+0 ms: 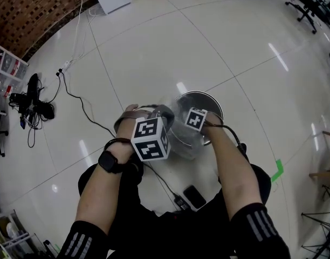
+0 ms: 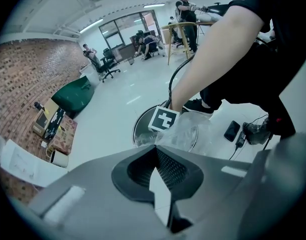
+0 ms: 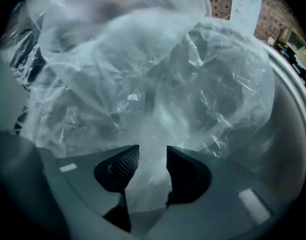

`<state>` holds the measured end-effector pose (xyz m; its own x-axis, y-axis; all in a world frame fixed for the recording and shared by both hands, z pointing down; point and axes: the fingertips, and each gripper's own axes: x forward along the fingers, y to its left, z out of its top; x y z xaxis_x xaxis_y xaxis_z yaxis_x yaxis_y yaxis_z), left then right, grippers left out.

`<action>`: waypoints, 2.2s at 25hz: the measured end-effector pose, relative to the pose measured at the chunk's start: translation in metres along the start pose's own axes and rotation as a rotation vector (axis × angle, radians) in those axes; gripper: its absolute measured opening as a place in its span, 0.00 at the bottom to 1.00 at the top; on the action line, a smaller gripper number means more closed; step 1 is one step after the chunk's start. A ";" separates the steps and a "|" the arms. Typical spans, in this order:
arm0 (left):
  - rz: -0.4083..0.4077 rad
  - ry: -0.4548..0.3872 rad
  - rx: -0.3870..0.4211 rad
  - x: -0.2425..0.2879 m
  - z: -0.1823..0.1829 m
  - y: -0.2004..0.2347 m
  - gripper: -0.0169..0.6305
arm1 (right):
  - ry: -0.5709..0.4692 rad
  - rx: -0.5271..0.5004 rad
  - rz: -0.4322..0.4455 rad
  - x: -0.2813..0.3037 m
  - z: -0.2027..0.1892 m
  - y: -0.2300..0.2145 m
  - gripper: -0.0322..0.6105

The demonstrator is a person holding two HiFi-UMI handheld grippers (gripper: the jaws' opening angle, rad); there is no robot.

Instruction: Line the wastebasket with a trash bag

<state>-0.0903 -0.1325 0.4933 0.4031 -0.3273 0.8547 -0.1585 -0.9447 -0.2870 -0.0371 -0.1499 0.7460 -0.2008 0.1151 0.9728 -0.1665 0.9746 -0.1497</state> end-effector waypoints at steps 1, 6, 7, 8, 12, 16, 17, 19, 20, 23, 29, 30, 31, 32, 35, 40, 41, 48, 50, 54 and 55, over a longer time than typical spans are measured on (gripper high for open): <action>-0.004 0.004 0.003 0.002 0.000 -0.001 0.02 | 0.006 0.010 0.012 0.005 -0.002 0.000 0.33; -0.023 0.011 0.014 0.011 0.002 -0.003 0.02 | -0.007 0.002 0.045 0.018 0.000 0.001 0.34; -0.020 0.011 0.016 0.013 0.003 -0.001 0.02 | -0.014 0.000 0.047 0.017 0.001 0.000 0.34; -0.018 0.012 0.018 0.014 0.004 0.000 0.02 | -0.020 -0.001 0.042 0.014 0.002 -0.002 0.34; -0.007 0.001 0.020 0.012 0.011 0.009 0.02 | -0.069 0.031 0.031 -0.015 0.007 -0.009 0.34; 0.001 -0.019 0.023 0.006 0.019 0.014 0.02 | -0.118 0.026 0.039 -0.058 0.010 -0.006 0.35; 0.002 -0.021 0.028 0.007 0.021 0.014 0.02 | -0.114 0.020 0.027 -0.070 0.006 -0.007 0.36; 0.002 -0.025 0.037 0.009 0.025 0.012 0.02 | -0.111 0.003 0.003 -0.096 -0.005 -0.007 0.36; 0.000 -0.028 0.040 0.010 0.027 0.011 0.02 | -0.110 -0.015 -0.019 -0.109 -0.011 -0.007 0.36; 0.002 -0.033 0.061 0.014 0.031 0.007 0.02 | -0.153 -0.040 -0.099 -0.160 -0.021 -0.012 0.36; 0.021 -0.062 0.079 0.014 0.043 0.002 0.02 | -0.610 0.063 0.074 -0.259 0.030 0.051 0.36; 0.028 -0.065 0.080 0.013 0.045 0.002 0.02 | -0.650 0.073 0.113 -0.264 0.036 0.061 0.36; 0.035 -0.067 0.082 0.013 0.046 0.003 0.02 | -0.674 0.082 0.143 -0.266 0.040 0.069 0.36; 0.041 -0.069 0.085 0.013 0.046 0.004 0.02 | -0.682 0.089 0.160 -0.264 0.042 0.074 0.36; 0.052 -0.082 0.094 0.015 0.051 0.003 0.02 | -0.631 0.092 0.131 -0.247 0.041 0.073 0.36; 0.057 -0.113 0.103 0.016 0.065 0.002 0.02 | -0.608 0.076 0.067 -0.236 0.043 0.056 0.33; 0.059 -0.121 0.105 0.016 0.067 0.003 0.02 | -0.595 0.059 0.055 -0.235 0.043 0.055 0.27; 0.008 -0.136 0.047 0.010 0.059 0.009 0.14 | -0.545 0.054 -0.025 -0.241 0.019 0.034 0.06; -0.034 -0.156 -0.004 -0.001 0.054 0.012 0.17 | -0.545 0.089 -0.064 -0.247 0.009 0.021 0.06; 0.012 -0.132 -0.115 -0.012 0.027 0.039 0.20 | -0.515 0.131 -0.113 -0.256 -0.015 0.005 0.06; 0.036 -0.101 -0.138 -0.010 0.015 0.047 0.20 | -0.498 0.138 -0.126 -0.256 -0.022 0.002 0.06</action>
<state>-0.0881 -0.1739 0.4649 0.4819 -0.3679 0.7952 -0.2941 -0.9228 -0.2487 0.0350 -0.1732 0.5007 -0.5996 -0.1391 0.7881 -0.3379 0.9367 -0.0918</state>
